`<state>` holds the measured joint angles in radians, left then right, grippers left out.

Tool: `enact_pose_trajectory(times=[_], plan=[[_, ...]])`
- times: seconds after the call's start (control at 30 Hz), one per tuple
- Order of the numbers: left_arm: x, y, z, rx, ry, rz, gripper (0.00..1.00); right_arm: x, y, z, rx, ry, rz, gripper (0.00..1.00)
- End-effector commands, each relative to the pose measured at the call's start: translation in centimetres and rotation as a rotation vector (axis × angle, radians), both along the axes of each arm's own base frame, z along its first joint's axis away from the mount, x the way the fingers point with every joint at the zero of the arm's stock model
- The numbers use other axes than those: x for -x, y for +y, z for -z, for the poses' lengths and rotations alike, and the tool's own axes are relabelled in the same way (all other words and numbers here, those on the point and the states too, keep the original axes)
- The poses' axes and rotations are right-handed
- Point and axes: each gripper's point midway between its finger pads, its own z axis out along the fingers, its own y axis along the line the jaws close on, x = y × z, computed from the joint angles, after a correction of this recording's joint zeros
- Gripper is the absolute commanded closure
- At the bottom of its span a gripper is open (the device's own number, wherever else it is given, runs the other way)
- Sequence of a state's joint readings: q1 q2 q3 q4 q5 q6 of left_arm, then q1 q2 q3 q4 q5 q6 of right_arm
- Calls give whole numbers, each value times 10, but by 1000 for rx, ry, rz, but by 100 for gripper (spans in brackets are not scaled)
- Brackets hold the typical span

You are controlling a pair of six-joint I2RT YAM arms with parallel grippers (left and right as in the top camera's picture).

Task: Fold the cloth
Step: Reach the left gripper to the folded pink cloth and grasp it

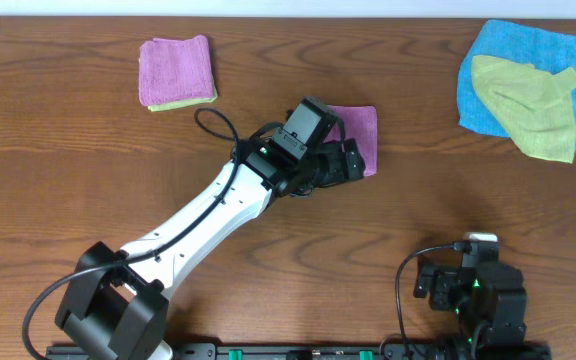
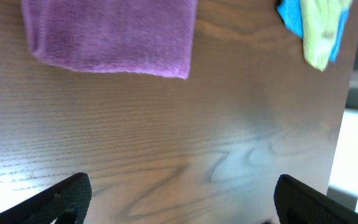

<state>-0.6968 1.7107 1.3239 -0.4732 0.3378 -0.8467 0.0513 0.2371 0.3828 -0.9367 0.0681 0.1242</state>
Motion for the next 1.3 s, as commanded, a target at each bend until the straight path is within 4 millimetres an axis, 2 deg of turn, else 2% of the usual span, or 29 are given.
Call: enact_pose_trajectory(times=[0.0, 0.07, 0.1, 0.23, 0.3, 0.37, 0.47, 0.63, 0.83, 1.03, 1.13, 1.27], plan=[[-12, 12, -9, -16, -10, -130, 5, 0, -3, 0, 17, -5, 4, 1], [-10, 14, -8, -17, 16, -157, 5, 0, -3, 0, 16, -5, 4, 1], [-11, 15, -7, 0, 57, -224, 5, 0, -3, 0, 17, -5, 4, 1], [-20, 26, -3, 63, 203, -565, 5, 0, -3, 0, 17, -5, 4, 1], [-22, 32, 1, 108, 283, -792, 5, 0, -3, 0, 17, -5, 4, 1], [-20, 31, 2, 152, 322, -945, 5, 0, -3, 0, 16, -5, 4, 1], [-8, 19, 6, 208, 368, -1106, 5, 0, -3, 0, 17, -5, 4, 1], [2, 8, 17, 170, 228, -1110, 5, 0, -3, 0, 17, -5, 4, 1], [13, 6, 67, 64, 258, -1099, 5, 0, -3, 0, 17, -5, 4, 1], [15, 8, 93, 1, 267, -1106, 5, 1, -3, 1, 17, -1, 4, 1], [10, 4, 109, -4, 265, -1110, 5, 1, -3, 1, 17, -1, 4, 1], [-10, -14, 122, 83, 226, -1114, 5, 1, -3, 1, 17, -1, 4, 1]])
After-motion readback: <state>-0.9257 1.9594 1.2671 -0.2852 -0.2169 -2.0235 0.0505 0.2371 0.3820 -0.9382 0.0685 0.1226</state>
